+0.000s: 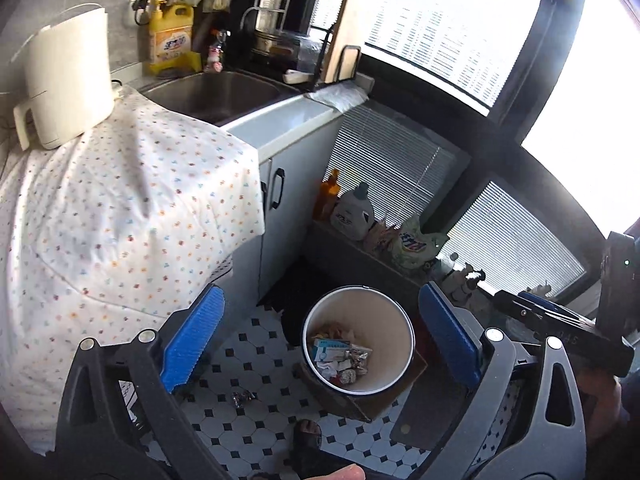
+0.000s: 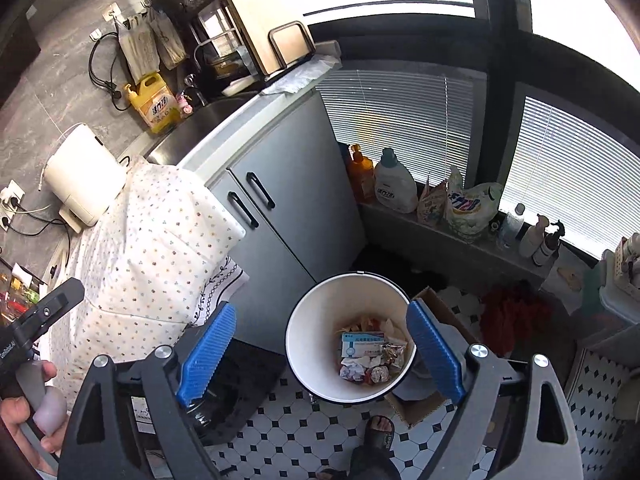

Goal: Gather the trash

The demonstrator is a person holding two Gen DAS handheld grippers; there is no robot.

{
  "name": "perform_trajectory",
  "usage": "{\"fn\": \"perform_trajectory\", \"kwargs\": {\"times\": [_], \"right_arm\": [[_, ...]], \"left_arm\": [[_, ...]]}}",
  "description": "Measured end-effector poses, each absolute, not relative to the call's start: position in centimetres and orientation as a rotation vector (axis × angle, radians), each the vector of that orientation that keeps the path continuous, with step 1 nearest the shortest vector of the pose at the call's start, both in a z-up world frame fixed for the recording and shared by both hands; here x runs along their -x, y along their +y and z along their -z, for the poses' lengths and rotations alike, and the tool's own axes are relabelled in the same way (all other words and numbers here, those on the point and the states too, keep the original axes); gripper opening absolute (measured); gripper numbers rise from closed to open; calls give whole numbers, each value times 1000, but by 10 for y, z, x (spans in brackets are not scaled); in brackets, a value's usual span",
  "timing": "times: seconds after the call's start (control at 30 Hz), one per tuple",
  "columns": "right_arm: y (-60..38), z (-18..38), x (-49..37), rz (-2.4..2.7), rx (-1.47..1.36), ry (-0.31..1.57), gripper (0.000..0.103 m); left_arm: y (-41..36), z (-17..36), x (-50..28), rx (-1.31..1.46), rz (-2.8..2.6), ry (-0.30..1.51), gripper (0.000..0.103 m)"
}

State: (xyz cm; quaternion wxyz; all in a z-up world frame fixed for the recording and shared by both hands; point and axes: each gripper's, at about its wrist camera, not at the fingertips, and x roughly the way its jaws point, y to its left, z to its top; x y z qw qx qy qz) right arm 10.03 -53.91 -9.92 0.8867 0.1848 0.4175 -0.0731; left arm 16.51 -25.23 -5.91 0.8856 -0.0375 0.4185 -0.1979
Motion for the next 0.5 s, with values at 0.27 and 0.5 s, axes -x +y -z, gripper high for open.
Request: {"fn": "perform_trajectory", "kwargs": {"times": [0.27,0.5], "right_arm": [[-482,49,-80,109,-315,816,95],[-435,26,-51,67,-288,783,95]], "left_arm": [[-184,17,-120,86,319,784,97],[-143,1,-78,88,276,749,97]]}}
